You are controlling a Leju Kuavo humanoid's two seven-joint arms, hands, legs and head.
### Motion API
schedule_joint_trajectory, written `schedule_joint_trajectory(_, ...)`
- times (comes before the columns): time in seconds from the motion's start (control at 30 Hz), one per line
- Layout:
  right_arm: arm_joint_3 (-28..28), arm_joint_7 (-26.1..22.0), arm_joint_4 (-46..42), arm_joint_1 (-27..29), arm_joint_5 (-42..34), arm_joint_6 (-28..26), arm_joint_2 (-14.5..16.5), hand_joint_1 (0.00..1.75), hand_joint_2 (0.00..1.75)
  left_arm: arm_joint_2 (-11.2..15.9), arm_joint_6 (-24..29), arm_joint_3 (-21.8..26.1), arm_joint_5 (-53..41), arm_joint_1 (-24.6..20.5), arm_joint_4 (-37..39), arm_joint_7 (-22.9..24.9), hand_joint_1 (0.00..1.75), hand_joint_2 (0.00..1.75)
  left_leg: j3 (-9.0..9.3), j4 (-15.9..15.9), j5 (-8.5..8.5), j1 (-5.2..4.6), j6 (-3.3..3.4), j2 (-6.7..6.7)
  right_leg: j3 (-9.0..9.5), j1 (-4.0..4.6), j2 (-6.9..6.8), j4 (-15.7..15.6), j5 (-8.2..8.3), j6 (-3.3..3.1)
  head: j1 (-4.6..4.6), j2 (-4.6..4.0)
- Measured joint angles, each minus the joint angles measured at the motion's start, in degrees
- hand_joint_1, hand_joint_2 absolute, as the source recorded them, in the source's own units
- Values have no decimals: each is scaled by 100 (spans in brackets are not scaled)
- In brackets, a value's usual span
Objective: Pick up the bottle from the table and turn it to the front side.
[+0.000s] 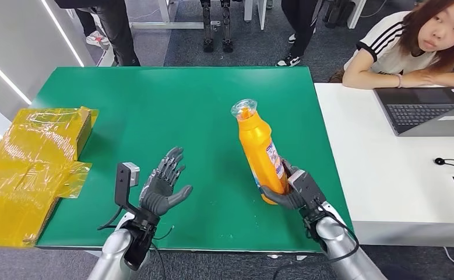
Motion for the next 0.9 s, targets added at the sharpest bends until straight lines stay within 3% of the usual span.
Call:
schedule_joint_trajectory(0.2,-300,39,-667,221,90,130,335,175,175,87,-125,71,136,-475,71,37,0,175,-1,0,7,0,-4,10,-5,0,8,2,6,-3,1,0)
schedule_joint_trajectory(0.53,67,14,392,-1152,355,205,1448,175,175,-43,-762,-31,754,-1955,708,638,0,175,-5,1,38,0,-12,25,-19,0,25,8,34,-9,0,0)
schedule_joint_trajectory(0.67,185,15,766,-1429,393,163,1621,175,175,-73,-877,-161,825,-2302,835,754,0,175,-8,2,38,-1,-12,24,-20,-1,24,7,35,-9,1,0)
schedule_joint_trajectory(0.9,198,81,1096,-1570,489,117,1642,175,175,10,-936,-240,772,-2525,911,840,0,175,-15,2,36,-1,-12,24,-28,-1,24,5,35,-9,1,0)
